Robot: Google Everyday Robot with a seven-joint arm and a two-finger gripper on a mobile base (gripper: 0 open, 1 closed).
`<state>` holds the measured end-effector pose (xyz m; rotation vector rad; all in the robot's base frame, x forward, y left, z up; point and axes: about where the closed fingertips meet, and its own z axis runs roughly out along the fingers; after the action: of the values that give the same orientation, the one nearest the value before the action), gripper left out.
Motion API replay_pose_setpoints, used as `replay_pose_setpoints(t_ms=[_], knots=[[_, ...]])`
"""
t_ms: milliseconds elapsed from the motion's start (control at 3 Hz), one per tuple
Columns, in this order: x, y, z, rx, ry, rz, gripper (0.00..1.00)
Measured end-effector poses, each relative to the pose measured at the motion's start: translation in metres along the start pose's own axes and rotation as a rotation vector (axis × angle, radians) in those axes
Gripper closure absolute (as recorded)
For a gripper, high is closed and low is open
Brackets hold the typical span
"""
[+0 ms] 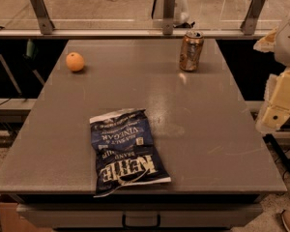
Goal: Move blue chip bag near orange can
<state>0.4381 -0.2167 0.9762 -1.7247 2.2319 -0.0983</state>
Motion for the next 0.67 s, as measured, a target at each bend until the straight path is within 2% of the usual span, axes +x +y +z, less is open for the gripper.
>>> replay_pose_setpoints(t_ms=[333, 667], knots=[[0.000, 0.000, 0.000, 0.000, 0.000, 0.000, 0.00], [-0.016, 0.002, 0.015, -0.040, -0.072, -0.020, 0.00]])
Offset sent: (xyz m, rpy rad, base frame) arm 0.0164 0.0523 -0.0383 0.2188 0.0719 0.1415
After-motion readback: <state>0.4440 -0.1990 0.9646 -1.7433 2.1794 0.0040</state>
